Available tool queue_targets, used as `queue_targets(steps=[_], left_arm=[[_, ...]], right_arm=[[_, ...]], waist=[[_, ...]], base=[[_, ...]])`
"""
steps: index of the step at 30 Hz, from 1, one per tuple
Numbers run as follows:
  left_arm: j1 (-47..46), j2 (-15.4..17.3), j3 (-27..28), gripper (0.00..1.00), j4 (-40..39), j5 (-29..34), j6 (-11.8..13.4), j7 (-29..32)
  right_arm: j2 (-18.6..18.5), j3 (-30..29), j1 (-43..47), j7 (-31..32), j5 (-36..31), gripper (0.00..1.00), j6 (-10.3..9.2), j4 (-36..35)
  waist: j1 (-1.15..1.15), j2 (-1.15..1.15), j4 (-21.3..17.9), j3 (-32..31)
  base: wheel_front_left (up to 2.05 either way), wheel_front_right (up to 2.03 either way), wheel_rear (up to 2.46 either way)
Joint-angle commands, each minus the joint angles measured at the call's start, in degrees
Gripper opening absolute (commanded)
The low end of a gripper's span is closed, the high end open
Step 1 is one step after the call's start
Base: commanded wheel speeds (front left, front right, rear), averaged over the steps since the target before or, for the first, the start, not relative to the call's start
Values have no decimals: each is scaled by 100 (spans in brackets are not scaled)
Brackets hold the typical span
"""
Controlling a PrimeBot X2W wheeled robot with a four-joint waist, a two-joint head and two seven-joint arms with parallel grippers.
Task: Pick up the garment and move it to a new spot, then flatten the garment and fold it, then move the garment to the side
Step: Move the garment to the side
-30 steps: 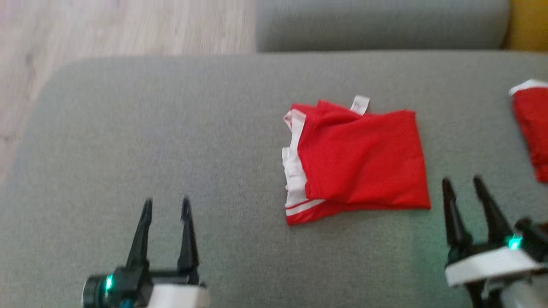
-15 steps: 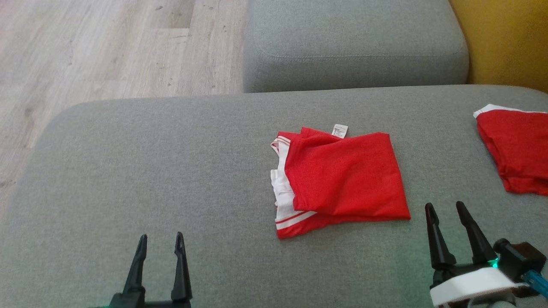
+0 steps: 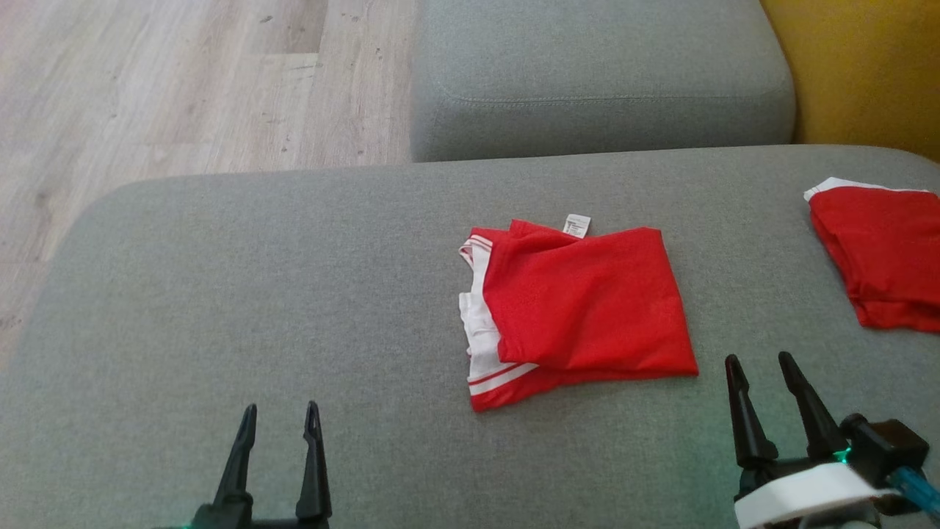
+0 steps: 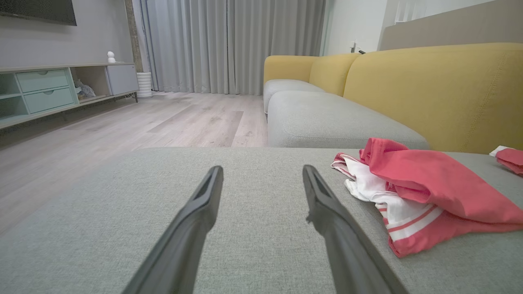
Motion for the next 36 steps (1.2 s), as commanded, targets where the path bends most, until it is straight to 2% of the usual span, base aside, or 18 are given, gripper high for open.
queue_targets(steps=[1, 10, 16, 21, 31, 32, 33, 34, 35, 36], left_arm=[[-145, -22, 193, 100, -147, 32, -11, -30], [-165, -22, 125, 100, -185, 19, -12, -30], [-330, -22, 56, 100, -386, 29, 36, -30], [-683, -22, -149, 100, -564, 142, 47, -30], [-1047, -22, -454, 100, -568, 108, 116, -30], [-1086, -22, -490, 100, -568, 94, 130, -30], [-1115, -22, -517, 100, -574, 76, 148, -30], [-1139, -22, -533, 100, -583, 59, 171, -30], [-1161, -22, -537, 100, -594, 44, 196, -30], [-1183, -23, -534, 100, -604, 31, 219, -30]], right_arm=[[-54, 103, -73, -77, -64, 100, 39, -142], [-22, 105, -119, -77, -90, 100, 39, -85], [-48, -7, -492, -77, 8, 100, 39, 88], [-225, 113, -1433, -32, 305, 100, 39, 818], [-489, 440, -3029, 1067, 781, 100, 39, 2411], [-483, 521, -3122, 1179, 829, 98, 39, 2558], [-469, 633, -3191, 1301, 892, 76, 39, 2680], [-457, 738, -3247, 1397, 972, 42, 39, 2765], [-454, 850, -3298, 1451, 1056, 0, 39, 2800], [-466, 939, -3343, 1471, 1145, 0, 39, 2806]], waist=[[0, 0, -5, 5], [0, 0, 4, 93], [0, 0, 51, 507], [0, 0, 122, 1125], [0, 0, 365, 1609], [0, 0, 399, 1645], [0, 0, 428, 1679], [0, 0, 450, 1717], [0, 0, 465, 1762], [0, 0, 472, 1809]], base=[[0, 0, 0], [0, 0, 0], [0, 0, 0], [0, 0, 0], [0, 0, 0], [0, 0, 0], [0, 0, 0], [0, 0, 0], [0, 0, 0], [0, 0, 0]])
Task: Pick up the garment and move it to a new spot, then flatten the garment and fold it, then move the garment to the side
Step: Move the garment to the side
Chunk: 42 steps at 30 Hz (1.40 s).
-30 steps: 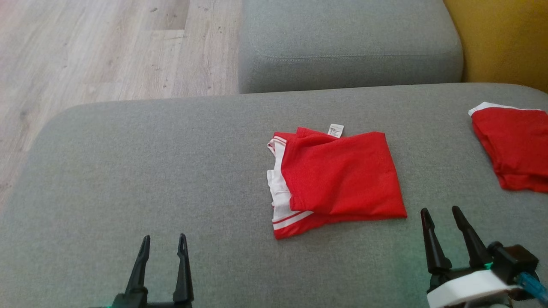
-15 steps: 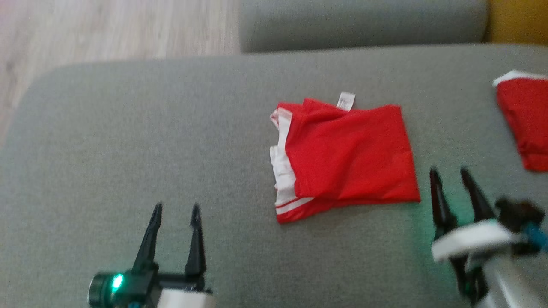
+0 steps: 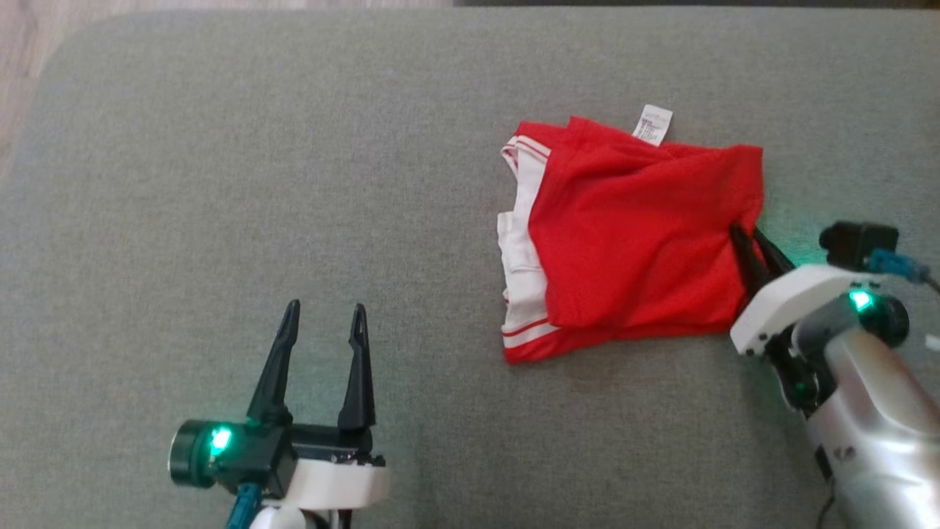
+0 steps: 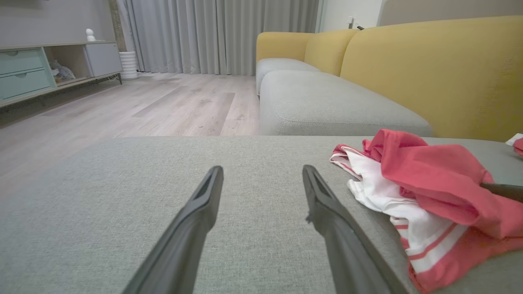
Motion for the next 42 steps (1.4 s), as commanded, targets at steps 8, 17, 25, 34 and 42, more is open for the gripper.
queue_targets(steps=[8, 17, 25, 34, 42], left_arm=[[-355, -16, 202, 100, -302, -58, 146, -30], [-914, -16, 69, 100, -361, -86, 125, -30], [-1389, -16, -50, 100, -347, -89, 103, -30], [-1338, -16, -46, 100, -256, -346, 243, -30], [-729, -16, 109, 100, 26, -547, 216, -30]], right_arm=[[-831, 253, -714, -173, 101, 0, 39, -356], [-2614, -242, -1043, 427, -33, 0, 39, -1152], [-3734, -1519, -800, 994, -127, 76, 39, -1576], [-2629, -2167, -226, 1063, -1053, 100, 39, -2029], [-724, -1030, 937, 138, -928, 100, 39, -2278]], waist=[[0, 0, -250, 588], [0, 0, -745, 1260], [0, 0, -839, 1582], [0, 0, -661, 915], [0, 0, -508, -496]], base=[[0, 0, 0], [0, 0, 0], [0, 0, 0], [0, 0, 0], [0, 0, 0]])
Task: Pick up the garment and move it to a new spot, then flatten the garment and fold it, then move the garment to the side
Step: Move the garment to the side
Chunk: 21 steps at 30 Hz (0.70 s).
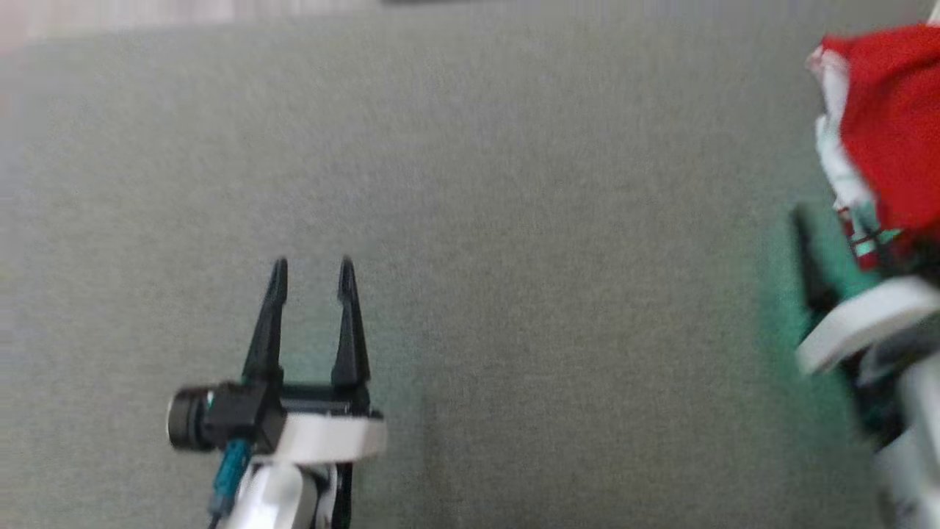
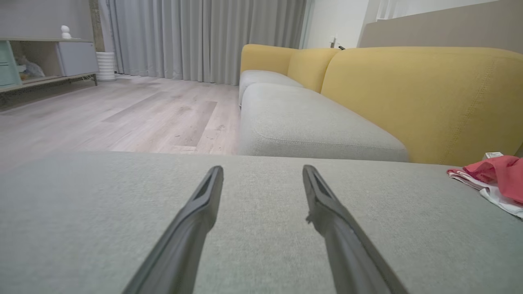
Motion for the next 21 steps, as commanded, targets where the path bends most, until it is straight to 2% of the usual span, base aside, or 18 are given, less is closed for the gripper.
queue_targets(steps=[1, 5, 7, 9, 14, 21], left_arm=[[27, -5, 207, 100, -129, 16, -12, -29], [464, -5, 388, 100, 70, 90, -15, -29], [664, -5, 496, 100, 103, 153, -35, -29], [829, -5, 594, 100, 95, 197, -75, -29], [1125, -5, 710, 100, -6, 456, -210, -29], [1286, -5, 807, 100, -10, 649, -361, -29]], right_arm=[[-57, 106, 71, -166, 68, 100, 37, -88], [456, 632, 634, -1210, 194, 100, 37, 302], [646, 804, 849, -1504, 177, 100, 37, 437], [793, 860, 992, -1595, 17, 100, 37, 393], [1240, 373, 1599, -1605, -500, 100, 37, -567], [1451, 215, 1994, -1607, -780, 100, 37, -878]], waist=[[2, 0, 141, -726], [2, 0, 231, -1386], [2, 0, 249, -1572], [2, 0, 255, -1721], [2, 0, 246, -1938], [2, 0, 205, -2034]], base=[[0, 0, 0], [0, 0, 0], [0, 0, 0], [0, 0, 0], [0, 0, 0], [0, 0, 0]])
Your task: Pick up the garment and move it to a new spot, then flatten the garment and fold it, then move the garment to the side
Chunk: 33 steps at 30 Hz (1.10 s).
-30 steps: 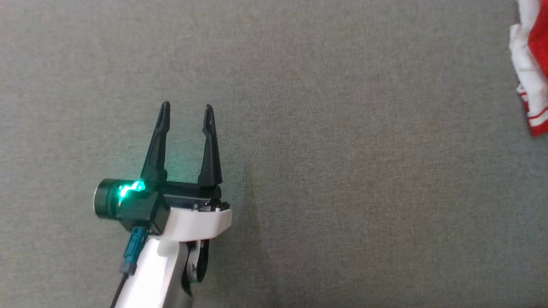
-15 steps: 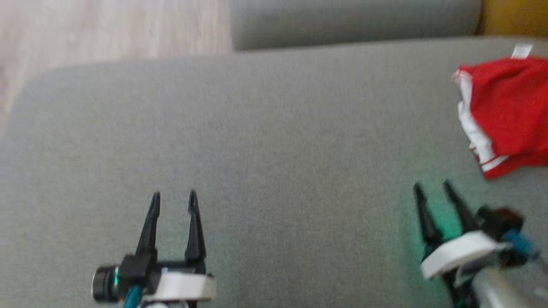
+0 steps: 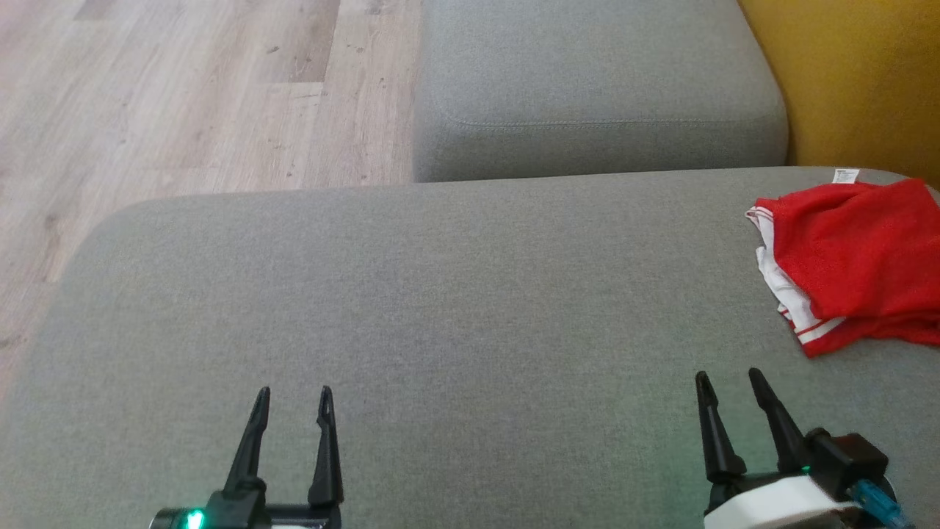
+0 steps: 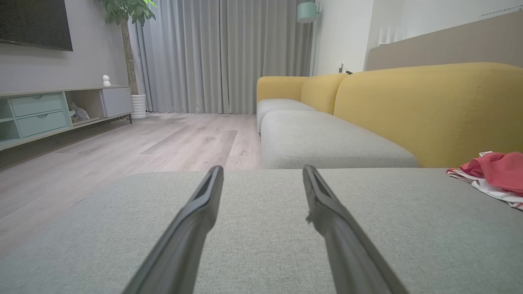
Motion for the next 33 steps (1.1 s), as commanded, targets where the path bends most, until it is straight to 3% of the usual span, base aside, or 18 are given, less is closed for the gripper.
queue_targets(steps=[1, 15, 16, 21, 33], left_arm=[[-204, -13, 245, 100, -176, 54, -39, -30], [-183, -13, 283, 100, -106, 110, -153, -30], [4, 1, 76, 0, 48, 58, -144, 0], [153, 0, 58, 0, 442, -1, -146, 16], [3, 43, 181, 0, 462, -871, -257, 174]], right_arm=[[0, 68, -253, -61, -62, 100, 39, -233], [68, -66, -226, -62, -136, 100, 39, -254], [71, -171, 11, 0, -86, 0, 0, -53], [72, -150, 165, 40, -35, 0, -6, 337], [77, -256, 28, 239, 734, 0, -2, 292]], waist=[[1, 0, -17, -20], [1, 0, -88, -62], [1, 0, -89, -63], [2, 0, -93, -59], [1, 0, -117, 3]], base=[[0, 0, 0], [0, 0, 0], [0, 0, 0], [0, 0, 0], [0, 0, 0]])
